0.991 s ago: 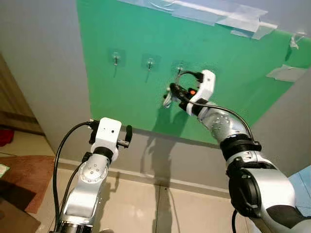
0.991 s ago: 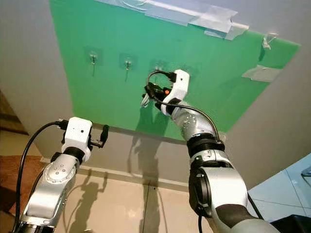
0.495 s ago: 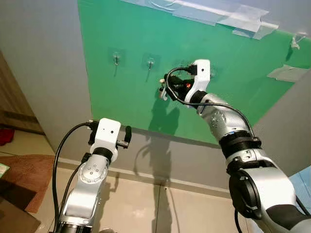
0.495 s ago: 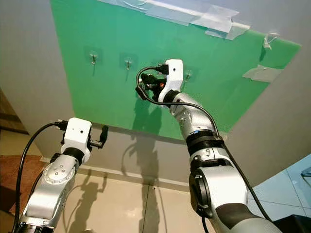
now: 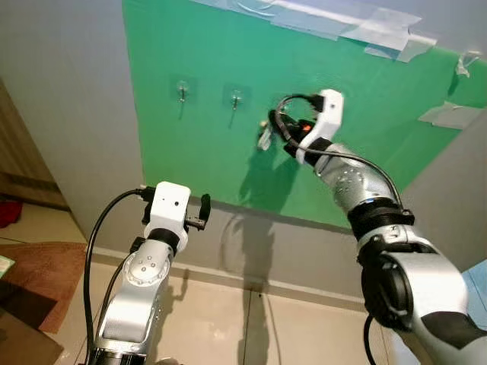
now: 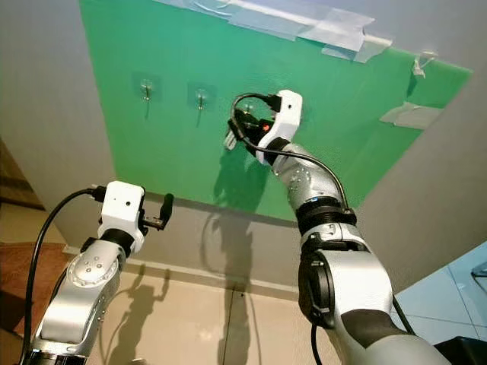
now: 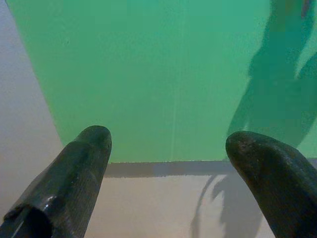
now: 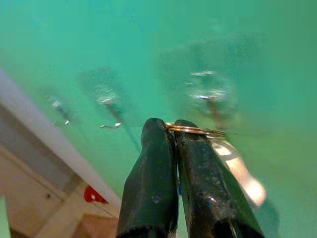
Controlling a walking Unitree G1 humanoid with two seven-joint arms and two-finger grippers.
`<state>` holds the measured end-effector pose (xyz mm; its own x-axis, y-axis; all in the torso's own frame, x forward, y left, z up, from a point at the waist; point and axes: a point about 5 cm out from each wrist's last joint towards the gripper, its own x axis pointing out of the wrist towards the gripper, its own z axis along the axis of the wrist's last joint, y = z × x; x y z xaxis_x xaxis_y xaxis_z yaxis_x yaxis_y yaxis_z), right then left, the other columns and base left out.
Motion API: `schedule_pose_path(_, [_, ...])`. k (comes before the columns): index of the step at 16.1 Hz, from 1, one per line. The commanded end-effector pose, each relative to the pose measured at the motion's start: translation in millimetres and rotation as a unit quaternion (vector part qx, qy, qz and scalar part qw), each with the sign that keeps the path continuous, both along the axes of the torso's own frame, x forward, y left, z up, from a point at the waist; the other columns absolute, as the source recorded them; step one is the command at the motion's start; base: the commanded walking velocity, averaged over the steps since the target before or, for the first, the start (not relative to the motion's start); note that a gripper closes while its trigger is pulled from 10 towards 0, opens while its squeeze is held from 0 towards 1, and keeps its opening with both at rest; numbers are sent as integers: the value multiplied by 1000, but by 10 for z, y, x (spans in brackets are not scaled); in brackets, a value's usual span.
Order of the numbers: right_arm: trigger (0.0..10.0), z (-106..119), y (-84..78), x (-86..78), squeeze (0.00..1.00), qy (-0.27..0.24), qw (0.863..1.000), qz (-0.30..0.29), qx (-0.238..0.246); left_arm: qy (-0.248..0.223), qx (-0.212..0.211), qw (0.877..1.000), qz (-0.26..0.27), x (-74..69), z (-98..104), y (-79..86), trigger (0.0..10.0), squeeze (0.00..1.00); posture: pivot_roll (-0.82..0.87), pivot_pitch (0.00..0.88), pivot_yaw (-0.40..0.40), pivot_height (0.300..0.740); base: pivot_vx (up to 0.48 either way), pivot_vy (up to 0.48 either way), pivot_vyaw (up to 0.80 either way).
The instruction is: Hang keys on a hook
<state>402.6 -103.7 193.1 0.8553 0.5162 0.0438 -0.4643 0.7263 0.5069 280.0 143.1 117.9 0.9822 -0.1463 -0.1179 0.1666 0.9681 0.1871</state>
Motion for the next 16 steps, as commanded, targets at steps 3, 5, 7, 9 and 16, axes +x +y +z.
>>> schedule_pose_path(3, [0,-48,-114,18,0,27,999,-26,33,-1,-4,1000,-9,-6,39,-28,10000,0,102,42,-154,740,0,0,0])
schedule_pose_path(5, [0,-140,-130,4,0,61,995,-27,73,0,-3,1000,-11,-4,38,-28,10000,0,103,43,-152,740,0,0,0])
schedule_pose_path(7, [0,-283,-172,-28,0,102,989,-38,100,1,-1,1000,-11,-4,39,-27,10000,0,105,46,-152,740,0,0,0])
schedule_pose_path(9, [0,-361,-165,-52,0,113,988,-39,93,2,0,1000,-11,-5,34,-26,10000,0,105,46,-152,740,0,0,0])
schedule_pose_path(16, [0,-382,-140,-61,0,113,990,-28,78,2,1,1000,-10,-4,35,-24,10000,0,103,54,-153,740,0,0,0])
